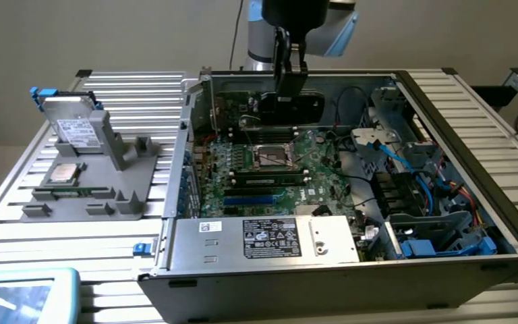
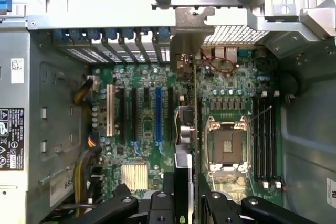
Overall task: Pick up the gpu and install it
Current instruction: 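Insert the gpu into the slot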
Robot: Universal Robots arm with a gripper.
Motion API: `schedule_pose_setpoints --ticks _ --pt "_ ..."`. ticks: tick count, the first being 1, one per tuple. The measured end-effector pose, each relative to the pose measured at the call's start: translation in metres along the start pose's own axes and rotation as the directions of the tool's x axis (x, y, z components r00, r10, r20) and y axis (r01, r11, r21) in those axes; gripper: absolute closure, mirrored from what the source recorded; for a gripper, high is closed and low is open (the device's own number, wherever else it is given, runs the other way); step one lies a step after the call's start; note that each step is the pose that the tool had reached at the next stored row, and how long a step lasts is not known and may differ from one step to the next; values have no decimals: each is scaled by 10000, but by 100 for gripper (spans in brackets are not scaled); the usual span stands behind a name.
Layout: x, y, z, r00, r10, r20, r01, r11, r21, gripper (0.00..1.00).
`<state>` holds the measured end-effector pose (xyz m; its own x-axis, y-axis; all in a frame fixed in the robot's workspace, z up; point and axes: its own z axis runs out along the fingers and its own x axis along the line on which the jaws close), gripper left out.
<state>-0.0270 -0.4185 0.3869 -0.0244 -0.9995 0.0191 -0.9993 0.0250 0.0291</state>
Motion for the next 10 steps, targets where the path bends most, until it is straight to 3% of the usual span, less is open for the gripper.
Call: schedule_pose_setpoints --ticks 2,5,10 --pt "0 27 12 10000 3 -76 -3 10000 49 73" --pt "0 61 38 9998 7 -177 -6 10000 75 73" --pt "-1 60 126 9998 7 -202 -6 10000 78 73"
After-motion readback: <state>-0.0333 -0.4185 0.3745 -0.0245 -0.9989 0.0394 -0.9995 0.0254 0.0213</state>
